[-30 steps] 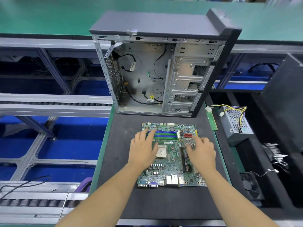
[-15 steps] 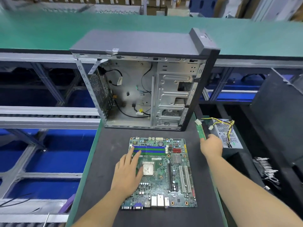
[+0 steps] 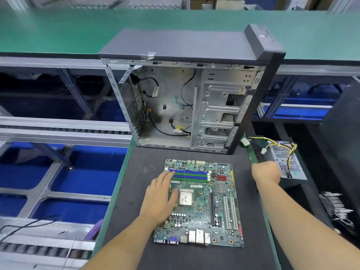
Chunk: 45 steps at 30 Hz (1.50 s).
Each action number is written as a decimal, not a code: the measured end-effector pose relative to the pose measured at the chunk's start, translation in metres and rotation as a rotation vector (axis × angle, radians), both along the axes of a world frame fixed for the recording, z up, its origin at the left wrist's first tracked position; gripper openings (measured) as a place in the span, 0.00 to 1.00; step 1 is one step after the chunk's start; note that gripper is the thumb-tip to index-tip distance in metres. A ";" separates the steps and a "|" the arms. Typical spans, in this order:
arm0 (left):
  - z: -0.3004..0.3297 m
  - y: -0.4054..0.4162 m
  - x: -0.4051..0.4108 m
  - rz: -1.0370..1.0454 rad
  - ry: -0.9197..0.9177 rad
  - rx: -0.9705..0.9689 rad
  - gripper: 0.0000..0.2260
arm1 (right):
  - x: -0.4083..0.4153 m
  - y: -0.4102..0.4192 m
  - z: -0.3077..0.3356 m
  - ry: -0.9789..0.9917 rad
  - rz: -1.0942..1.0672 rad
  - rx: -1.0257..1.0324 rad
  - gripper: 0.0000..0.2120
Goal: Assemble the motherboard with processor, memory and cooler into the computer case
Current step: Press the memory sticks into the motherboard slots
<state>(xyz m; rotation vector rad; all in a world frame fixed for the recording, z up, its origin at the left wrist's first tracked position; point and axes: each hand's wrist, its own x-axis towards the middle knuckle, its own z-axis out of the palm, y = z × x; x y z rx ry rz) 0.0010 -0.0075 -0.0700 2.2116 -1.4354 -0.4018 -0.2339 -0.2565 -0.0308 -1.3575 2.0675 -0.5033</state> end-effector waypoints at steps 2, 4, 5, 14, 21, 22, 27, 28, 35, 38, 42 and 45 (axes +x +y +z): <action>0.007 -0.008 0.005 0.067 0.089 -0.065 0.22 | 0.000 0.019 0.004 -0.073 -0.050 -0.105 0.08; 0.013 -0.016 0.010 0.156 0.140 -0.118 0.19 | 0.000 0.039 0.008 -0.116 -0.056 -0.233 0.08; 0.015 -0.019 0.012 0.197 0.160 -0.138 0.18 | 0.000 0.048 0.010 -0.112 -0.021 -0.310 0.09; 0.050 -0.048 0.032 0.472 0.589 -0.256 0.10 | 0.023 0.092 0.051 -0.225 0.498 -0.411 0.08; 0.066 -0.062 0.042 0.367 0.864 -0.174 0.07 | 0.051 0.119 0.069 -0.737 0.486 -0.161 0.10; 0.069 -0.066 0.043 0.364 0.925 -0.155 0.08 | 0.054 0.121 0.071 -0.740 0.533 -0.131 0.09; 0.080 -0.082 0.054 0.298 1.050 -0.057 0.11 | 0.067 0.114 0.074 -0.552 0.648 -0.124 0.03; 0.080 -0.084 0.058 0.241 0.981 -0.053 0.13 | 0.070 0.108 0.070 -0.496 0.671 -0.148 0.04; 0.066 -0.089 0.080 -0.015 0.376 0.081 0.15 | 0.091 0.067 0.050 -0.266 0.817 -0.135 0.15; 0.057 -0.089 0.079 -0.063 0.237 0.127 0.03 | 0.095 0.055 0.037 -0.192 0.848 -0.133 0.15; 0.050 -0.084 0.075 -0.131 0.111 0.212 0.06 | 0.094 0.052 0.023 -0.014 0.939 -0.070 0.09; 0.047 -0.080 0.073 -0.229 0.004 0.246 0.11 | 0.091 0.054 0.016 0.023 0.981 -0.058 0.08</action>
